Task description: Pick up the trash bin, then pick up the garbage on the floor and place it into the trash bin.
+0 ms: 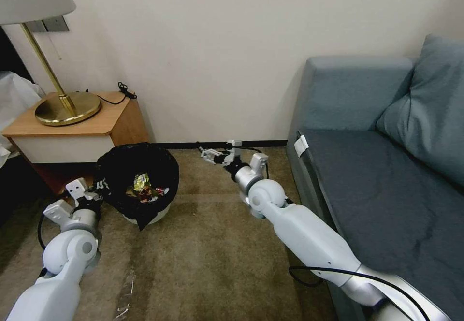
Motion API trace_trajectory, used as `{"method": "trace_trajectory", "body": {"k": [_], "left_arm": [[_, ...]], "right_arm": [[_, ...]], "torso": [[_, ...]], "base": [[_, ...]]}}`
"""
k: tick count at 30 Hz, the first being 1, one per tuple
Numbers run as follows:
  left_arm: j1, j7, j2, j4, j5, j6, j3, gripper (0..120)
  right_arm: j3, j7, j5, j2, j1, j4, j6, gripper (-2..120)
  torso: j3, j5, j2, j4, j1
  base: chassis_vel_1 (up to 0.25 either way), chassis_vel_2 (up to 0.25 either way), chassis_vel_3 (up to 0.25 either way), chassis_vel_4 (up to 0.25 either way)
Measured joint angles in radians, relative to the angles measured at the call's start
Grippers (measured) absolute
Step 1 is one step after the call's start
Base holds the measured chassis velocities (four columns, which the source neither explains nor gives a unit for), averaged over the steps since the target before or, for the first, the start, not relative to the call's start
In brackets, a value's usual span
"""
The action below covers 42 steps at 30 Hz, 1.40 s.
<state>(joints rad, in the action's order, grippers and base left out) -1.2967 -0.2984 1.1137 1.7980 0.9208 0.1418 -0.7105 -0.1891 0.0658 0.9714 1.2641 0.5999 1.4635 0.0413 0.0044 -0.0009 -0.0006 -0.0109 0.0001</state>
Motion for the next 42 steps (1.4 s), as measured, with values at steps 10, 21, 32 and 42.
{"method": "trace_trajectory", "body": {"k": [10, 21, 32, 42], "left_arm": [[-0.043, 0.073, 0.107, -0.038, -0.005, -0.026, -0.113, 4], [0.001, 0.127, 0.215, -0.169, -0.035, -0.064, -0.163, 4], [-0.030, 0.071, 0.179, -0.164, -0.027, -0.064, -0.197, 4], [-0.023, 0.079, 0.188, -0.220, -0.017, -0.067, -0.222, 4]], "right_arm": [[0.088, -0.013, -0.003, -0.045, 0.070, 0.045, 0.000, 100], [0.150, -0.039, -0.020, -0.081, 0.157, 0.077, -0.001, 100], [0.165, -0.045, -0.043, -0.052, 0.198, 0.082, -0.003, 100], [0.168, -0.060, -0.064, -0.049, 0.244, 0.076, -0.016, 100]], "torso": [[0.000, -0.0001, 0.000, 0.0004, 0.000], [0.000, -0.0001, 0.000, 0.0004, 0.000], [0.000, -0.0001, 0.000, 0.0006, 0.000], [0.000, 0.0000, 0.000, 0.0004, 0.000]], "base": [[0.000, 0.000, 0.000, 0.000], [0.000, 0.000, 0.000, 0.000], [0.000, 0.000, 0.000, 0.000], [0.000, 0.000, 0.000, 0.000]]}}
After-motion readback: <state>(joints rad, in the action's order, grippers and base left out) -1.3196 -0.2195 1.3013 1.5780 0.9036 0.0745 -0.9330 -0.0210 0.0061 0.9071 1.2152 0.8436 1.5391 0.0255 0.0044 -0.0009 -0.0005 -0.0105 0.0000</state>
